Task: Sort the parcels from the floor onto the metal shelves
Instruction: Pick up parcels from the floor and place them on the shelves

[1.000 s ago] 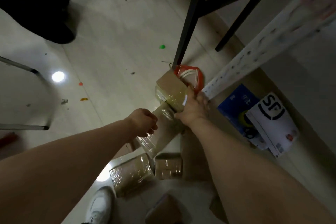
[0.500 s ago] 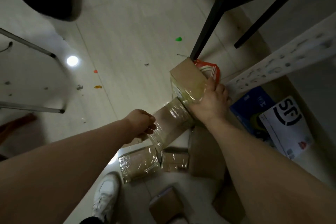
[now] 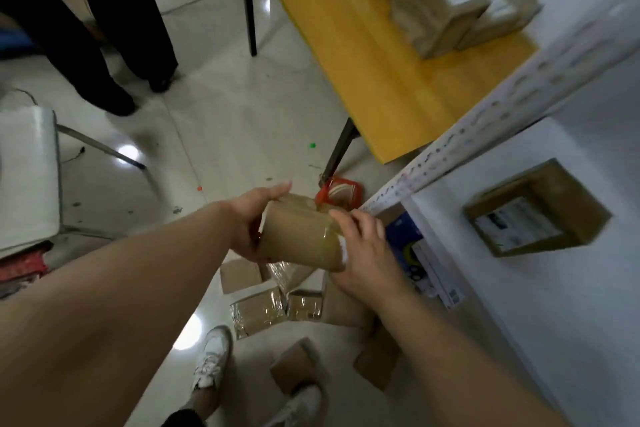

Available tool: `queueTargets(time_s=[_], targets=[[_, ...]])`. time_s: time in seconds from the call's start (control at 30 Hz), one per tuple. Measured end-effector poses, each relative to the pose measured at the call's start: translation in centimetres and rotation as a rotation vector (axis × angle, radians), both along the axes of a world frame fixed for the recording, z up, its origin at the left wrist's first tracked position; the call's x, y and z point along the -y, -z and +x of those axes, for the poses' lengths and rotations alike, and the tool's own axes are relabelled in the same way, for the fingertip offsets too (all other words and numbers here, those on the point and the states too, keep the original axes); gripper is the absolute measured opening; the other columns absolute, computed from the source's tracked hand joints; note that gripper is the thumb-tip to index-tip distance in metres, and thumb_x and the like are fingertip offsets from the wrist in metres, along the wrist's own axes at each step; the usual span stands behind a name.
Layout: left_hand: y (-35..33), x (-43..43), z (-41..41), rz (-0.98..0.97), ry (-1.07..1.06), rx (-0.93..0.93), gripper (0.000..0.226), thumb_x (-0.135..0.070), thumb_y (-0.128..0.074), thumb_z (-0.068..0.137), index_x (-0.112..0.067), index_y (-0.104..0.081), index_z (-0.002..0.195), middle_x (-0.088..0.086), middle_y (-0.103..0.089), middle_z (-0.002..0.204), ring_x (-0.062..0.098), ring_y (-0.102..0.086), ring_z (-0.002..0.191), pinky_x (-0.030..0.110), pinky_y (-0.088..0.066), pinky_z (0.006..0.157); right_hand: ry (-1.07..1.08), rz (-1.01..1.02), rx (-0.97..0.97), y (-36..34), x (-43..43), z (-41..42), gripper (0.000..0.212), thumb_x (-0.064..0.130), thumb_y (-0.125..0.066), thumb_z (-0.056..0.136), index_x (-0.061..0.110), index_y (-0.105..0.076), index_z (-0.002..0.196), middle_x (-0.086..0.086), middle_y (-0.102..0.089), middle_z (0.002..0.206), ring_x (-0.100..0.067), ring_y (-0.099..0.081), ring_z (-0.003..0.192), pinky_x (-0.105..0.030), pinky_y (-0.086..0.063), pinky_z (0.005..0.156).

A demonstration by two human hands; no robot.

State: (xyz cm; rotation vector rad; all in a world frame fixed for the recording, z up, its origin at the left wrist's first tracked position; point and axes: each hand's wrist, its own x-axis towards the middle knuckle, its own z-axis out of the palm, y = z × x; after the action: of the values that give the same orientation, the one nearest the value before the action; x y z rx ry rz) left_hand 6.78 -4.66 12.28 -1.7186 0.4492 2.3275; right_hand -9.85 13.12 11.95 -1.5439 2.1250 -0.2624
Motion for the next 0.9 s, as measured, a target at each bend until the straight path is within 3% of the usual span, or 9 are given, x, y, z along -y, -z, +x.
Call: queueTargets(time_s=[0.1,0.2,0.3,0.4,0.47,0.57,0.7,0.8,0.9], targets=[[-5.0,-0.7,1.0,-0.103,0.139,0.045,0.072,-0.033,-0.084,0.052,-0.002,-0.065,0.113,0.021,-0.071,0.101,0.039,-0.071,0.084,0.048,-0.055,0.082,-0.034,0.088,0.094,-5.4,-0.1,0.0,0.100,0.069,-0.076,0.065,0.056,-0.015,0.143,0.015,-0.012,0.152,-0.020,-0.025,0.139,-0.050,-0.046,0.100],[-9.0,-1.2,3.6,-0.233,0.190,0.086,0.057,-0.019,-0.075,0.060,0.003,-0.062,0.111,0.027,-0.071,0.099,0.048,-0.070,0.079,0.057,-0.055,0.074,0.178,0.126,0.300,-10.9,-0.3,-0.8,0.079,0.087,-0.053,0.068,0.052,-0.035,0.137,0.013,-0.031,0.148,-0.015,-0.040,0.127,-0.046,-0.045,0.099],[-13.0,-2.0,6.8,-0.355,0.210,0.029,0.061,-0.012,-0.072,0.057,0.006,-0.061,0.115,0.029,-0.072,0.084,0.047,-0.070,0.068,0.051,-0.057,0.066,0.359,0.062,0.389,-15.2,-0.4,-1.9,0.057,0.075,-0.051,0.086,0.033,-0.056,0.125,0.010,-0.057,0.124,-0.017,-0.054,0.121,-0.045,-0.048,0.102],[-16.9,-2.8,8.8,-0.545,0.306,-0.044,0.083,-0.012,-0.077,0.045,0.006,-0.058,0.123,0.025,-0.072,0.092,0.041,-0.070,0.079,0.044,-0.057,0.072,0.461,0.136,0.487,-18.5,0.2,-1.8,0.061,0.068,-0.052,0.091,0.023,-0.056,0.133,0.000,-0.060,0.127,-0.023,-0.056,0.120,-0.050,-0.049,0.103],[-19.6,-3.6,9.0,-0.789,0.386,0.006,0.091,-0.012,-0.079,0.047,-0.003,-0.044,0.130,0.021,-0.064,0.110,0.040,-0.065,0.096,0.046,-0.058,0.077,0.565,0.171,0.642,-20.7,0.8,-0.7,0.075,0.071,-0.054,0.089,0.020,-0.048,0.143,-0.010,-0.057,0.132,-0.025,-0.058,0.113,-0.048,-0.056,0.092],[-23.4,-4.8,8.4,-1.189,0.598,0.084,0.105,-0.018,-0.077,0.051,-0.031,-0.022,0.139,0.004,-0.044,0.125,0.031,-0.050,0.116,0.046,-0.051,0.094,0.759,0.114,0.925,-24.0,1.0,0.9,0.103,0.086,-0.050,0.077,0.017,-0.037,0.152,-0.019,-0.058,0.132,-0.032,-0.063,0.103,-0.040,-0.059,0.069],[-26.8,-6.5,8.7,-1.809,1.135,0.271,0.104,-0.046,-0.068,0.059,-0.030,-0.011,0.145,0.000,-0.037,0.139,0.023,-0.041,0.127,0.041,-0.035,0.105,1.060,-0.095,1.111,-27.7,-1.2,0.6,0.127,0.103,-0.041,0.056,0.021,-0.036,0.153,-0.026,-0.064,0.107,-0.040,-0.069,0.093,-0.046,-0.060,0.070],[-27.8,-6.6,10.3,-2.111,1.305,0.338,0.102,-0.049,-0.064,0.060,-0.029,-0.010,0.145,-0.001,-0.038,0.139,0.019,-0.043,0.125,0.036,-0.035,0.104,1.079,-0.084,1.110,-29.9,-3.0,-0.3,0.128,0.101,-0.052,0.050,0.019,-0.040,0.147,-0.027,-0.064,0.107,-0.042,-0.070,0.095,-0.051,-0.062,0.073],[-28.8,-7.0,11.6,-2.517,1.273,0.245,0.100,-0.046,-0.068,0.058,-0.021,-0.025,0.145,0.003,-0.052,0.132,0.023,-0.054,0.115,0.039,-0.043,0.097,1.035,0.048,1.149,-32.3,-4.5,0.3,0.105,0.087,-0.072,0.053,0.007,-0.057,0.119,-0.025,-0.075,0.096,-0.044,-0.074,0.086,-0.059,-0.059,0.076]])
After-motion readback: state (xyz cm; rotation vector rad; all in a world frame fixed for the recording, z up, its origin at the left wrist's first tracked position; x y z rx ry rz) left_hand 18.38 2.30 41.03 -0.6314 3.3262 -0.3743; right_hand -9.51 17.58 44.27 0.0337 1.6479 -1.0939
